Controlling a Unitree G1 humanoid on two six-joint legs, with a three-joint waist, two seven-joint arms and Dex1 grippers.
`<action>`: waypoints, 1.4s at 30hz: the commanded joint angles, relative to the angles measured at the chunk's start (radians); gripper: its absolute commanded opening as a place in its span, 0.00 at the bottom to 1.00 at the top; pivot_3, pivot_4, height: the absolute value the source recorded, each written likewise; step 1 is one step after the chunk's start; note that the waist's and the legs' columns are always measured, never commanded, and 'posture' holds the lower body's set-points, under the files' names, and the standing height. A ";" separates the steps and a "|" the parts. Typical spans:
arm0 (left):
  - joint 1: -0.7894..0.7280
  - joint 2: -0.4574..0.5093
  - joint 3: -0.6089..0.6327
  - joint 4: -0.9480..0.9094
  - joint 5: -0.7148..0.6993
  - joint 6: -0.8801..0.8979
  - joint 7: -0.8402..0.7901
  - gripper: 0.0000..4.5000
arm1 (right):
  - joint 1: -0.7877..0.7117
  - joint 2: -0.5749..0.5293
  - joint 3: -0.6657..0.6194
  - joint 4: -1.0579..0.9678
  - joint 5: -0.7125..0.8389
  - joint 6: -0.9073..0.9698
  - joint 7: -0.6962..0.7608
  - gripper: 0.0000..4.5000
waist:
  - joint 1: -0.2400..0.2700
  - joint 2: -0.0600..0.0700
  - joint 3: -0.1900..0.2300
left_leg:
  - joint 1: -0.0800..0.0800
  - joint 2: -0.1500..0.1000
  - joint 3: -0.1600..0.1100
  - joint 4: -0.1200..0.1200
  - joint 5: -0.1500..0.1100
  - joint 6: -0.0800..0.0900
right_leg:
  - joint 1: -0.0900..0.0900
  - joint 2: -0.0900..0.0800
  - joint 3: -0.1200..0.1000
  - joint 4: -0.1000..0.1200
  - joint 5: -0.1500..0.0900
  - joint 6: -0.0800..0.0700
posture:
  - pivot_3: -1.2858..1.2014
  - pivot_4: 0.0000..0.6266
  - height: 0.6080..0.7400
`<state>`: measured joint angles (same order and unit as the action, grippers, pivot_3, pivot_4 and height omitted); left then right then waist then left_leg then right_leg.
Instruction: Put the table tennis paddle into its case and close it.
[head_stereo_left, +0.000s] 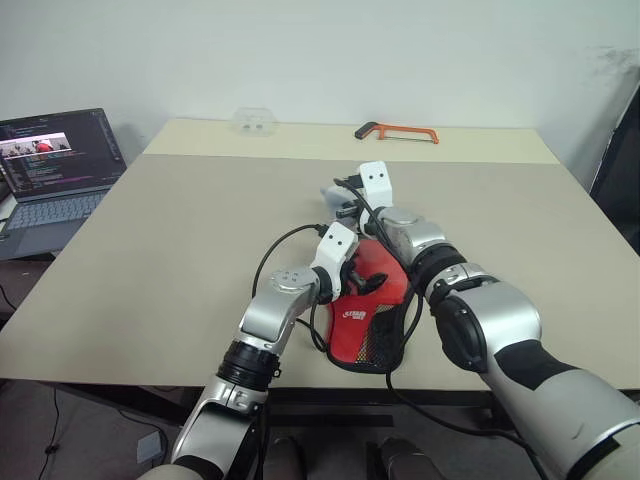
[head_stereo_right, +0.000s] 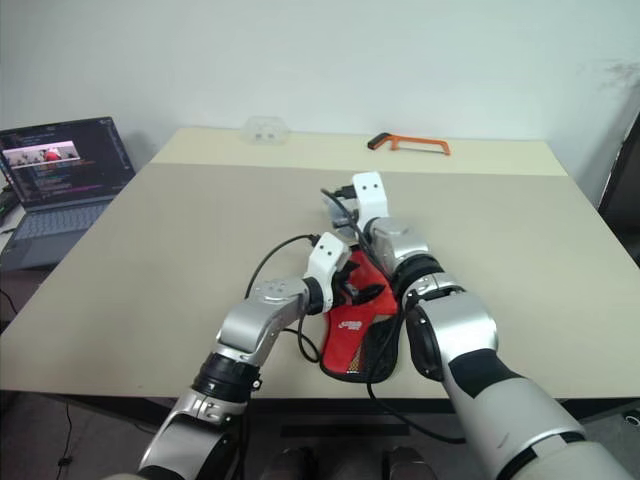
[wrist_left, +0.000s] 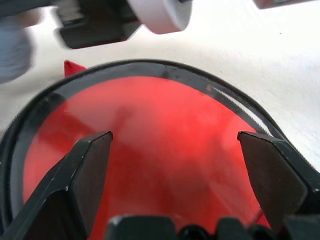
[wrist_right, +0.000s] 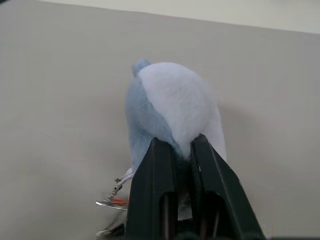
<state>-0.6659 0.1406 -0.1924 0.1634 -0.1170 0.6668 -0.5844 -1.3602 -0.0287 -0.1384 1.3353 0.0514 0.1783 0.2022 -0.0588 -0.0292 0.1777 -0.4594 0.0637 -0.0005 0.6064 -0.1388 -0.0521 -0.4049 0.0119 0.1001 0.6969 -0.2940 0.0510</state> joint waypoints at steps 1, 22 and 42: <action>-0.041 -0.011 -0.024 0.027 -0.003 -0.011 -0.021 0.98 | -0.027 -0.020 -0.008 -0.040 -0.004 -0.031 -0.015 0.00 | -0.001 0.000 0.000 | 0.000 0.000 0.000 0.000 0.000 0.000 | 0.000 0.000 0.000 0.000 0.000 0.000 | 0.52 0.24 1.00; -0.001 -0.048 -0.018 0.228 0.030 0.081 0.052 0.98 | -0.031 -0.068 -0.010 -0.023 -0.014 -0.038 -0.083 0.00 | -0.017 0.000 0.000 | 0.017 0.000 0.000 -0.002 0.000 0.000 | 0.016 0.000 0.000 -0.002 -0.003 0.004 | 0.52 0.24 1.00; 0.027 -0.053 -0.016 0.162 0.019 0.122 0.059 0.98 | -0.001 -0.108 0.020 0.015 -0.118 -0.096 -0.159 0.00 | -0.024 0.000 0.000 | 0.020 0.000 0.000 -0.006 0.000 0.000 | 0.020 0.000 0.001 -0.007 -0.003 0.004 | 0.52 0.24 1.00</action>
<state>-0.6886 0.0850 -0.1894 0.2752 -0.0977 0.7138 -0.5320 -1.3449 -0.1095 -0.1200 1.3658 -0.0534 0.1164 0.0814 -0.0825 -0.0291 0.1775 -0.4393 0.0635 -0.0006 0.5992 -0.1390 -0.0523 -0.3852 0.0115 0.1008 0.6884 -0.2969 0.0552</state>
